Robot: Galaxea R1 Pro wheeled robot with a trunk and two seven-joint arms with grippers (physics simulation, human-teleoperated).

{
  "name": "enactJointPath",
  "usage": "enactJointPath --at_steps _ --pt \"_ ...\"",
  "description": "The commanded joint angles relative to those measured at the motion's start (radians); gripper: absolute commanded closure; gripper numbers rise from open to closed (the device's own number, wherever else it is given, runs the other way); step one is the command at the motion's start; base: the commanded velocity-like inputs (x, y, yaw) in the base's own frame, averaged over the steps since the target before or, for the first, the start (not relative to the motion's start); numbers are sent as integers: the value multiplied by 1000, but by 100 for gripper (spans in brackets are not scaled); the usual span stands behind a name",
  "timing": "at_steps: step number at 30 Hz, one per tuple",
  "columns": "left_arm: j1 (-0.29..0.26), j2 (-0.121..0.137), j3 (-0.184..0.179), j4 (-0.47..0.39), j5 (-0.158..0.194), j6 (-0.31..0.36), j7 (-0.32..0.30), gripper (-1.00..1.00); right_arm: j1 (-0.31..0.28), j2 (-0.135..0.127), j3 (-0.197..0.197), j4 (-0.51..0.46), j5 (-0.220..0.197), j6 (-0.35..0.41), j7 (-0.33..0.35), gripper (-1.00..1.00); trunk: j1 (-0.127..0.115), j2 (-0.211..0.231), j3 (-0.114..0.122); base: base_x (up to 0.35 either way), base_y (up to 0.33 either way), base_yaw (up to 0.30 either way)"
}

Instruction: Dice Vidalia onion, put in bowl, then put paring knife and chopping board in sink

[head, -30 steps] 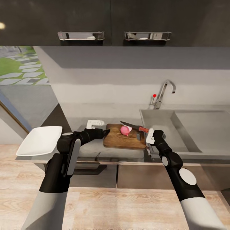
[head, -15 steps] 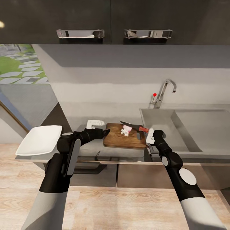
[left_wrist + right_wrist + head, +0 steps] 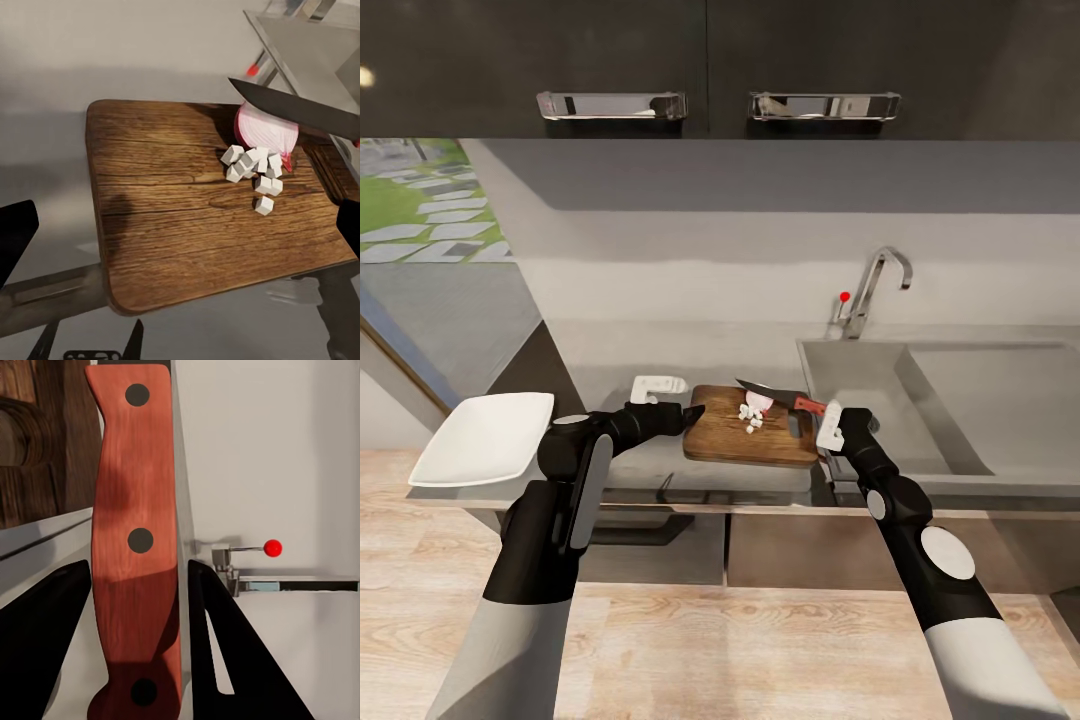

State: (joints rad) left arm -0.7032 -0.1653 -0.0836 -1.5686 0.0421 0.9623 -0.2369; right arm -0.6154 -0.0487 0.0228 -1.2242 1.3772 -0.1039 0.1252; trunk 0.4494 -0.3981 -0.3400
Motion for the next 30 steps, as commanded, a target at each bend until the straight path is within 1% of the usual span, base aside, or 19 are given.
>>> enactJointPath --at_steps 1,30 --pt "-1 0 1 -1 4 6 1 -100 -1 0 0 -1 8 -3 4 100 1 -2 -2 0 0 0" --pt "-1 1 1 -1 4 6 1 -100 0 0 0 -1 8 -2 4 100 1 -2 -2 10 0 0"
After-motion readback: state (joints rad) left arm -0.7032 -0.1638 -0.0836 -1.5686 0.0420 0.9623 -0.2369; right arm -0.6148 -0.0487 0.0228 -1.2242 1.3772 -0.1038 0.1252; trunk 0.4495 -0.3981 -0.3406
